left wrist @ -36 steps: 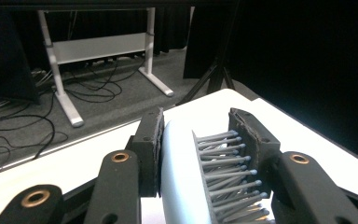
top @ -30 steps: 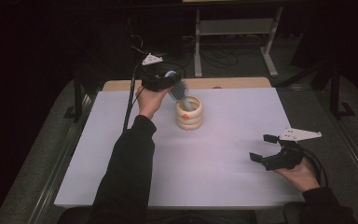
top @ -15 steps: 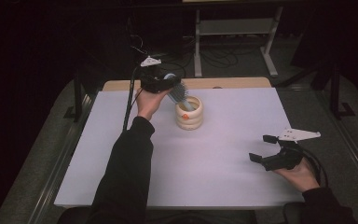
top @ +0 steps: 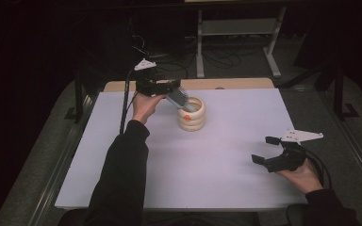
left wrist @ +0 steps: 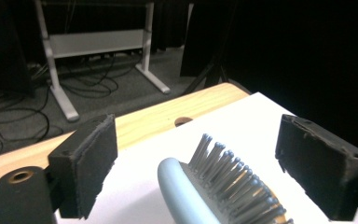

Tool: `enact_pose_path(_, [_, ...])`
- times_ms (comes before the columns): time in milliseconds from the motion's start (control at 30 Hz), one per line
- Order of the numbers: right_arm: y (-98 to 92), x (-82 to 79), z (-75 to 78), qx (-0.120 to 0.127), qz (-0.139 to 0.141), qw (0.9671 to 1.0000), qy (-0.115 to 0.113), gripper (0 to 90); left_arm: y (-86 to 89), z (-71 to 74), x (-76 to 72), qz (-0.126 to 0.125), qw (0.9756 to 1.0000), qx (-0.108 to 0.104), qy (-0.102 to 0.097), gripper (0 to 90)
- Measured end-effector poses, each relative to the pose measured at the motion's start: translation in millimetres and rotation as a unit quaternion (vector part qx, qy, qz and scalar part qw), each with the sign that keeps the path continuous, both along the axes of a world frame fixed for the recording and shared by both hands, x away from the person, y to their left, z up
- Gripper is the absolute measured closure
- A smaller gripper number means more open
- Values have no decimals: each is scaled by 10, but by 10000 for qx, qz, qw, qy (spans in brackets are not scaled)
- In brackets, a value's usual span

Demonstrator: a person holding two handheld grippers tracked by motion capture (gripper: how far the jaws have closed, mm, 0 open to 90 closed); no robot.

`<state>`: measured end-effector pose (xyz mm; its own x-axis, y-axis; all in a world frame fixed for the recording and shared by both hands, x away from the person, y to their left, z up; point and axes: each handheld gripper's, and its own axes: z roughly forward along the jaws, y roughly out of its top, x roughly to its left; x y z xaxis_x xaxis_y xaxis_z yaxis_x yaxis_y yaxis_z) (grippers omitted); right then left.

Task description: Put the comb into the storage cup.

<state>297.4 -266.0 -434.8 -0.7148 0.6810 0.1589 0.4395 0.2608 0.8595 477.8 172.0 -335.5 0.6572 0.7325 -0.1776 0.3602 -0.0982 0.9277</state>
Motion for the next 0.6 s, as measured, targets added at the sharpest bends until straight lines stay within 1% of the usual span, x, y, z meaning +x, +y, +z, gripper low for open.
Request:
enact_pose_path(67, [0,1,-1,-4,4,10000,1,0,31,-5,-16,-35,10000,-24,66,61])
enact_pose_path(100, [0,3,-1,-13,4,10000,-1,0,46,-12,-29,-50,10000,5,79,33])
enact_pose_path(167, [2,10,-4,-8,-2,10000,0,0,84,-24,-64,-52,10000,64,27,4])
enact_pose_path(267, [10,14,-5,-33,8,10000,-2,0,159,-37,-114,-70,10000,-47,-34,0])
enact_pose_path(367, [6,10,-4,-38,-3,10000,-10,0,220,-49,-145,-79,9999,-81,-70,0])
enact_pose_path(433, [-1,7,-1,-28,-21,10000,-9,0,264,-60,-166,-111,9999,-51,-75,0])
enact_pose_path(500, [-4,4,1,-21,-29,10000,-15,0,300,-70,-193,-138,9998,-36,-149,0])
enact_pose_path(533, [-6,4,1,-20,-35,10000,-11,0,317,-75,-205,-172,9997,7,-188,0])
enact_pose_path(567, [-6,4,1,-20,-35,10000,-11,0,317,-75,-205,-172,9997,7,-188,0])
enact_pose_path(600, [-6,4,0,-21,-39,10000,-10,0,340,-85,-234,-186,9995,90,-238,0])
